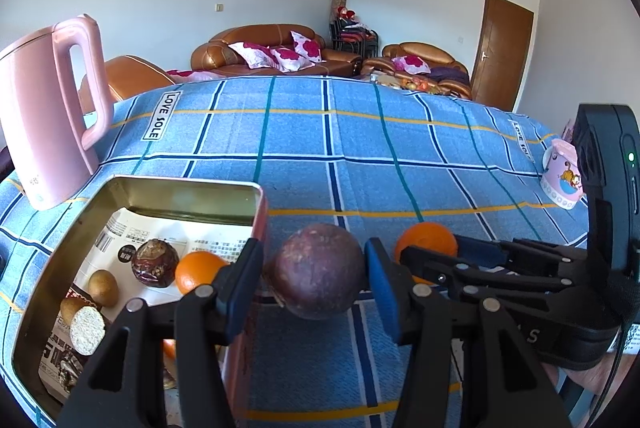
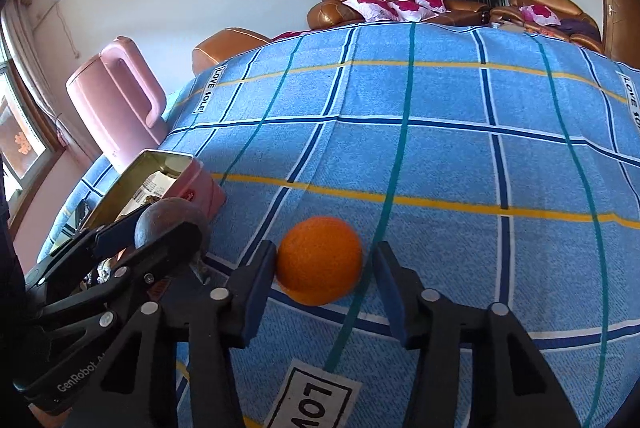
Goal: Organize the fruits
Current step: 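Grasp the dark purple round fruit with the left gripper while the right grasps an orange, then lift both held fruits and carry them over the pink tin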
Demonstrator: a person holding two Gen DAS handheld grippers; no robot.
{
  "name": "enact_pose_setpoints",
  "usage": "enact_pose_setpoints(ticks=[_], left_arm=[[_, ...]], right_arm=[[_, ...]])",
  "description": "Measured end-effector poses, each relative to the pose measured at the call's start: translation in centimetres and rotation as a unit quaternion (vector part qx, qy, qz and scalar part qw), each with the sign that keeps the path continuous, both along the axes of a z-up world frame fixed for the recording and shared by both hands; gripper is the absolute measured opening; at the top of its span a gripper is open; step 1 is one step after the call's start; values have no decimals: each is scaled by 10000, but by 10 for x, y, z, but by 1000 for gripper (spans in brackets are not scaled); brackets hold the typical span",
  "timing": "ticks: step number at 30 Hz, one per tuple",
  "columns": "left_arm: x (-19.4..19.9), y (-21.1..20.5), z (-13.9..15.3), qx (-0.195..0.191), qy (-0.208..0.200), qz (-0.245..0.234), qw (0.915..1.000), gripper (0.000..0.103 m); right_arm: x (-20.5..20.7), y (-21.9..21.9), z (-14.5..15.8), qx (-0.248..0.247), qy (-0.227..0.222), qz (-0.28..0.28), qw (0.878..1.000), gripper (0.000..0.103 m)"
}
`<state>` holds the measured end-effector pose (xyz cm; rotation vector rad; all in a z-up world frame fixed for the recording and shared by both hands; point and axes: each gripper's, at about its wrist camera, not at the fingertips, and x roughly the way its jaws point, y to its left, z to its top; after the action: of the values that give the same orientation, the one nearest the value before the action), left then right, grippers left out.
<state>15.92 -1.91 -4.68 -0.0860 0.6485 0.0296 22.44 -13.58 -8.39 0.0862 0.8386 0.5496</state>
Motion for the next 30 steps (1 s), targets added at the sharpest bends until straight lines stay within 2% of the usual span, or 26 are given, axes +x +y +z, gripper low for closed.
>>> enact_pose_setpoints(ticks=[7, 30], left_arm=[[-4, -1, 4, 76, -156, 23, 9998, 54], [-29, 3, 17, 47, -899, 55, 9959, 54]], right_arm=[[-5, -1, 3, 28, -95, -14, 10000, 45], [-35, -12, 31, 172, -1224, -340, 9917, 45]])
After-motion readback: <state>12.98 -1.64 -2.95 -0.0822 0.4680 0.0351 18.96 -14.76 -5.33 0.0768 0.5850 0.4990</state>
